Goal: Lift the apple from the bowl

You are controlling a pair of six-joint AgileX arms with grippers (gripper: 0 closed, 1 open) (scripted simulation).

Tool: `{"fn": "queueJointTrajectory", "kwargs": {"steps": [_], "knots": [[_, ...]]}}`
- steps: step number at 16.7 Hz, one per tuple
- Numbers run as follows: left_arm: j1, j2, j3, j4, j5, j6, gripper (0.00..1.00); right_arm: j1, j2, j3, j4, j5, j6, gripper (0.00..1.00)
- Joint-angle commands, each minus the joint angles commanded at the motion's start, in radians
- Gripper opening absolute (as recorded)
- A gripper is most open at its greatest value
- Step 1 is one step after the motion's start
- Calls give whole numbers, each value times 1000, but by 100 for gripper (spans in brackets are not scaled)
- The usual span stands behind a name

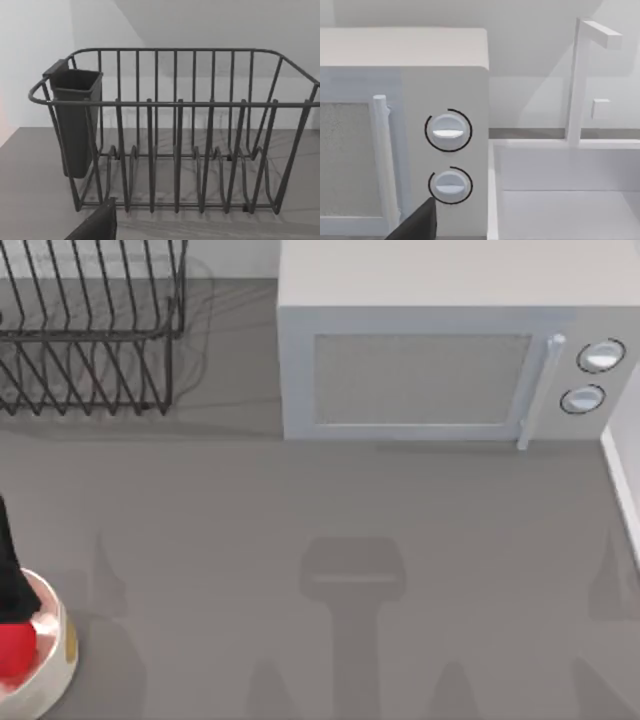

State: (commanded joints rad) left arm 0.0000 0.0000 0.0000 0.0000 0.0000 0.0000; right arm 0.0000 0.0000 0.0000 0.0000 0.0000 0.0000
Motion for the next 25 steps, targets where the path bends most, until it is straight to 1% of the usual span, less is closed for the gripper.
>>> {"fn": "queueJointTrajectory", "kwargs": {"steps": [3,6,9,15,19,22,25], "knots": [[1,35,30,-34,0,2,100,0,0,0,0,0,0,100],[5,164,131,-155,0,7,100,0,0,0,0,0,0,100],[10,383,276,-333,0,16,100,0,0,0,0,0,0,100],[23,929,605,-741,0,34,100,0,0,0,0,0,0,100],[30,1223,786,-962,0,45,100,0,0,0,0,0,0,100],[33,1343,868,-1064,0,49,100,0,0,0,0,0,0,100],[34,1372,889,-1088,0,51,100,0,0,0,0,0,0,100]]}}
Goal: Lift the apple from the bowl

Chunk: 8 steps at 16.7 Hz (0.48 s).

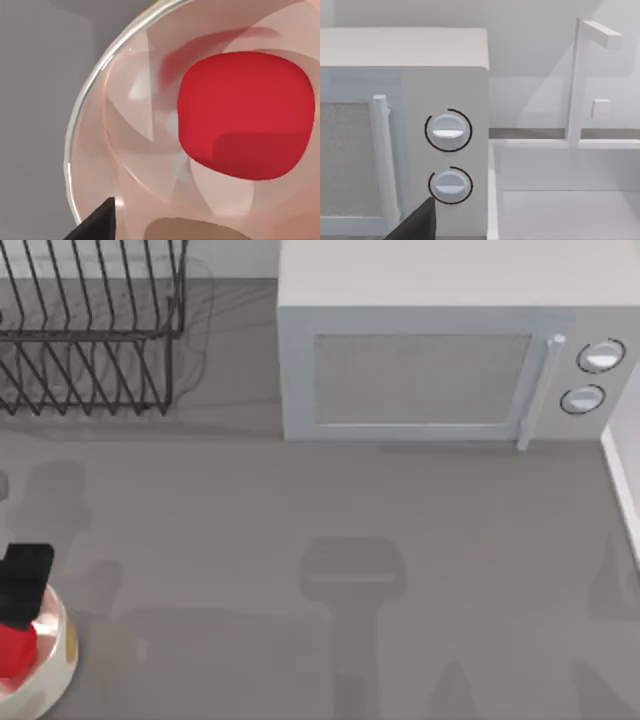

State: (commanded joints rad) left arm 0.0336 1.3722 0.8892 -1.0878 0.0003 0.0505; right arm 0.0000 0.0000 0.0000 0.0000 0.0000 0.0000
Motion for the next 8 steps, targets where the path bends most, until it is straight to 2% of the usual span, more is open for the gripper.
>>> {"fn": "queueJointTrajectory", "kwargs": {"steps": [5,8], "knots": [[-4,4,-14,18,0,0,100,0,0,0,0,0,0,100],[-2,53,-71,118,0,2,100,0,0,0,0,0,0,100]]}}
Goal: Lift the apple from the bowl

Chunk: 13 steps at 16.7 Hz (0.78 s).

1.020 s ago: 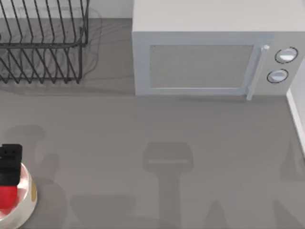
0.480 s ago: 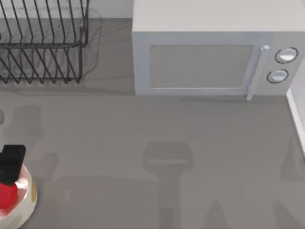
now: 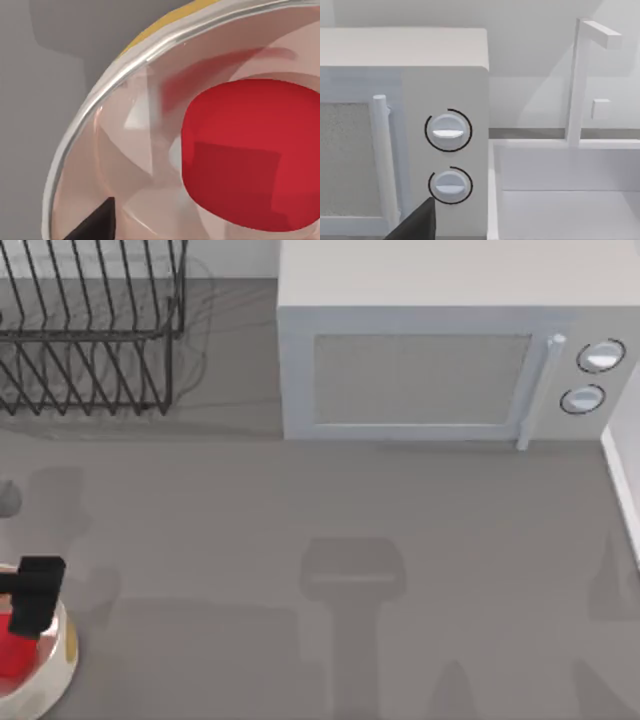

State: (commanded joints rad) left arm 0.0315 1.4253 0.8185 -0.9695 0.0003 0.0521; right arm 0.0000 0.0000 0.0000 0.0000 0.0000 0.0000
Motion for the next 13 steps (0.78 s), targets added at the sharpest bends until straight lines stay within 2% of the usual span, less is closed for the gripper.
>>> {"fn": "queueJointTrajectory", "kwargs": {"steps": [7,13], "knots": [[6,166,-188,370,0,6,100,0,0,0,0,0,0,100],[7,189,-211,405,0,7,100,0,0,0,0,0,0,100]]}}
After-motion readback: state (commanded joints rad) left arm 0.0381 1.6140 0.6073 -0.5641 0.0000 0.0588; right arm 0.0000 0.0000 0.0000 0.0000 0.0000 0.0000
